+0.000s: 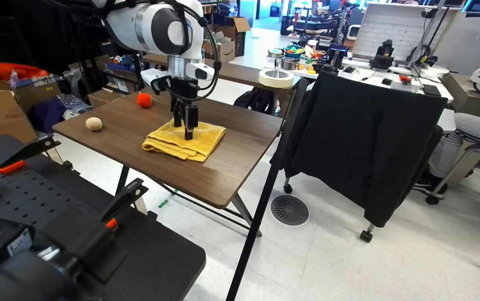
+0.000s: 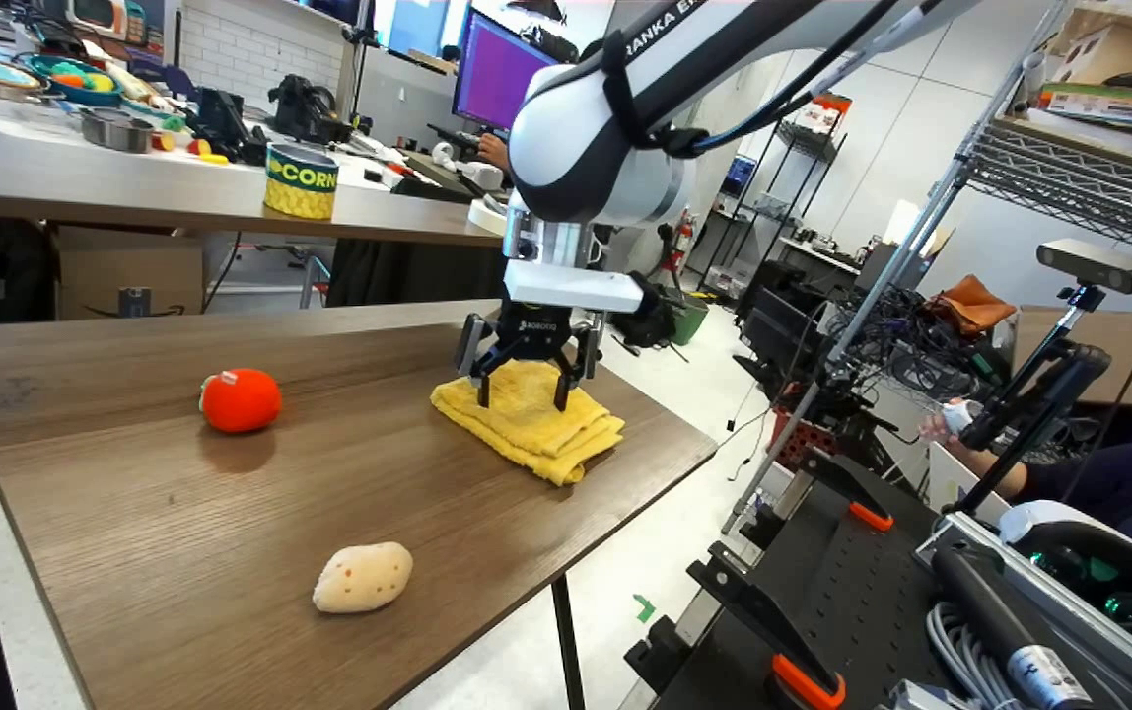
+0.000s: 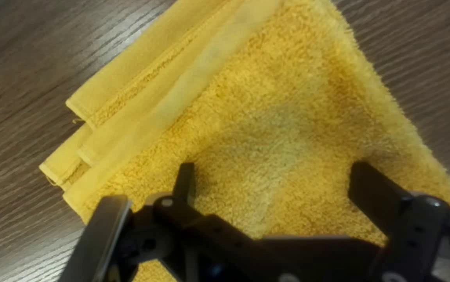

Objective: Use the towel to clean the table, then move the brown plushy to the right and clean the table

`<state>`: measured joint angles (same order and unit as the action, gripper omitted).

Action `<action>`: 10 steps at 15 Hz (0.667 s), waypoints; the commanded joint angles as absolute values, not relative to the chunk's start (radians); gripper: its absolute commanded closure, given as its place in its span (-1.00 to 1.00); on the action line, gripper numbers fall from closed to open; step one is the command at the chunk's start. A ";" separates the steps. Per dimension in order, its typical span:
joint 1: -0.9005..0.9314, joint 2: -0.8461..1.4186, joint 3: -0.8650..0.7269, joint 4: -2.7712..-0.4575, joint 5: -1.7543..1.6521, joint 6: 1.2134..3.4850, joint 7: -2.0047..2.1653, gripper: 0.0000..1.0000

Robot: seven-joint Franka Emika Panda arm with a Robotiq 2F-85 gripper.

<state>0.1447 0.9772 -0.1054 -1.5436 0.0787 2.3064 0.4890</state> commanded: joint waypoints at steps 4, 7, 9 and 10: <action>0.096 0.998 -0.079 -1.597 0.133 2.586 0.449 -1.00; 0.061 1.090 -0.075 -1.601 0.118 2.757 0.369 -1.00; 0.022 1.131 -0.053 -1.593 0.124 2.764 0.314 -1.00; 0.023 1.124 -0.051 -1.591 0.128 2.731 0.322 -1.00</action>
